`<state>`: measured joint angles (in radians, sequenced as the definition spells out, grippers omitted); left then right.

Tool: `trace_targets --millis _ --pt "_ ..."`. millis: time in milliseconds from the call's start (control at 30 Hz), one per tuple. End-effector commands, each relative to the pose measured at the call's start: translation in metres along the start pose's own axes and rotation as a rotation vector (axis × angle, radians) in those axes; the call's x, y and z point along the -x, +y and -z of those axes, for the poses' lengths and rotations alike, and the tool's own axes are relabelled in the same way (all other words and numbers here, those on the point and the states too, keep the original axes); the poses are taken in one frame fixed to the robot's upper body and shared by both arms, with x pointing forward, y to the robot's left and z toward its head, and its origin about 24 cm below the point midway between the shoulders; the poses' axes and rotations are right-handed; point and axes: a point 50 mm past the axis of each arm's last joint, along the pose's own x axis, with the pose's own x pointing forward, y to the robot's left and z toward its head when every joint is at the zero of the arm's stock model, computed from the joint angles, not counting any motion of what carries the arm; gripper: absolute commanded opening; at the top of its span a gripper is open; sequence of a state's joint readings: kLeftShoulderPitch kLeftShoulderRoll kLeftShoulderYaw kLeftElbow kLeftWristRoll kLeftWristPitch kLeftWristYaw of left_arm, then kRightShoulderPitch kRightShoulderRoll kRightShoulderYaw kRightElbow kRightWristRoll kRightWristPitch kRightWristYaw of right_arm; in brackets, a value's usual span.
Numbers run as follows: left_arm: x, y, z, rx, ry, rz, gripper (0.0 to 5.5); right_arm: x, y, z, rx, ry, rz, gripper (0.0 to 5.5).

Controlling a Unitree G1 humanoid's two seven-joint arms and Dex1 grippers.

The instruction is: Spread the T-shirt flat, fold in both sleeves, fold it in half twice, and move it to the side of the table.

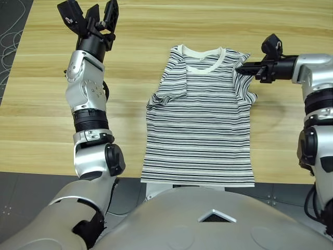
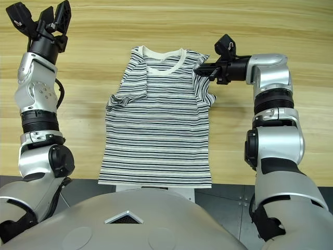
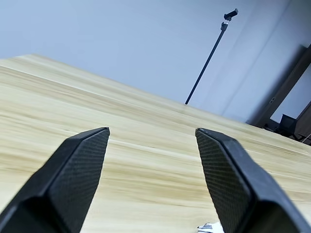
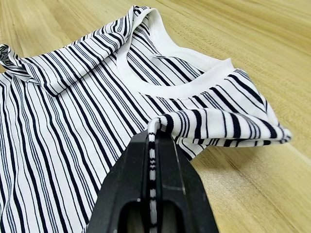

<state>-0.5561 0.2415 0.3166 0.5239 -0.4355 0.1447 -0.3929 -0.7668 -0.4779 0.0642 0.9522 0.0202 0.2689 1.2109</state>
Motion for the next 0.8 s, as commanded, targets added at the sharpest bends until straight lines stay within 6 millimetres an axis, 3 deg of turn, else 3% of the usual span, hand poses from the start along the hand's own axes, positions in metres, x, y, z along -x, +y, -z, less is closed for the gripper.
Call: trace_targets --millis 33,200,800 --pt "-0.007 -0.008 0.000 -0.009 0.003 0.022 3.32 -0.013 0.006 0.003 -0.016 0.012 -0.027 0.12" --pt "-0.008 -0.008 0.004 -0.004 0.011 0.019 3.32 -0.023 0.011 0.012 -0.033 0.021 -0.049 0.12" --pt "-0.017 -0.016 0.013 0.015 0.037 0.039 3.32 -0.028 0.016 0.009 -0.067 -0.030 -0.100 3.25"
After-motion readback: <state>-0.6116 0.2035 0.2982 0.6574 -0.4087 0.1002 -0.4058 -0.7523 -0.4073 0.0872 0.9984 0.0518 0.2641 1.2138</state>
